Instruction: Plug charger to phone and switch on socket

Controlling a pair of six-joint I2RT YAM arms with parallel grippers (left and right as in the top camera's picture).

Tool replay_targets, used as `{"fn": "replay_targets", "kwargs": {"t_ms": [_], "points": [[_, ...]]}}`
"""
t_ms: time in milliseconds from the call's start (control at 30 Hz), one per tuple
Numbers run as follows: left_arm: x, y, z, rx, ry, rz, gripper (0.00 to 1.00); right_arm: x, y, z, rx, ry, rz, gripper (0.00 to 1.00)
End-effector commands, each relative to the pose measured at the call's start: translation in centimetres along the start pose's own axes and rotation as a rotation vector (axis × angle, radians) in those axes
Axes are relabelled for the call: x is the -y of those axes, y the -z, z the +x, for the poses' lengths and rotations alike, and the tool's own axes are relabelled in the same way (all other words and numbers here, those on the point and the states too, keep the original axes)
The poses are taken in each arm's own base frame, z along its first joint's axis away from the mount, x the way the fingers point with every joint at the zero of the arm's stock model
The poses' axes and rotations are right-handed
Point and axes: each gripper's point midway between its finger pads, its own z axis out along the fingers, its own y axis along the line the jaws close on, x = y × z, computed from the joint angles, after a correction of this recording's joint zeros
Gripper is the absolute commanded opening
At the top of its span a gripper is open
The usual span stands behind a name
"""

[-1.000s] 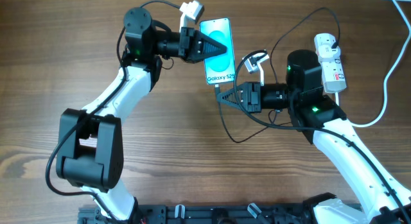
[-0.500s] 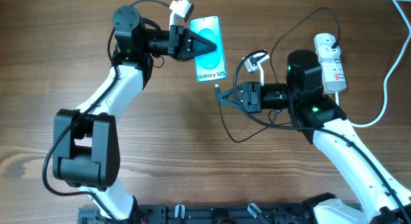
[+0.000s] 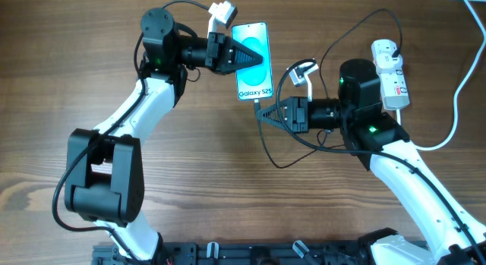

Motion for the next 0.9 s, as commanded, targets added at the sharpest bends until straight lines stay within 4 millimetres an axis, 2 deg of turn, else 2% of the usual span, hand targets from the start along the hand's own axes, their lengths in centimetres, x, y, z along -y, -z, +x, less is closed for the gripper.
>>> {"fn": "replay_targets", "kwargs": {"t_ms": [0,467,867], "points": [[1.3,0.0,0.1,-0.016,-0.055,0.005,0.04,0.5,-0.2,-0.1,0.006,-0.012,0.012,0.04],[1.3,0.0,0.1,-0.019,-0.051,0.006,0.04,0.6,-0.1,-0.5,0.025,-0.014,0.023,0.04],[1.5,-1.3,0.7,-0.05,-0.052,0.019,0.04,0.2,-0.1,-0.9,0.035,0.009,0.013,0.05]]}}
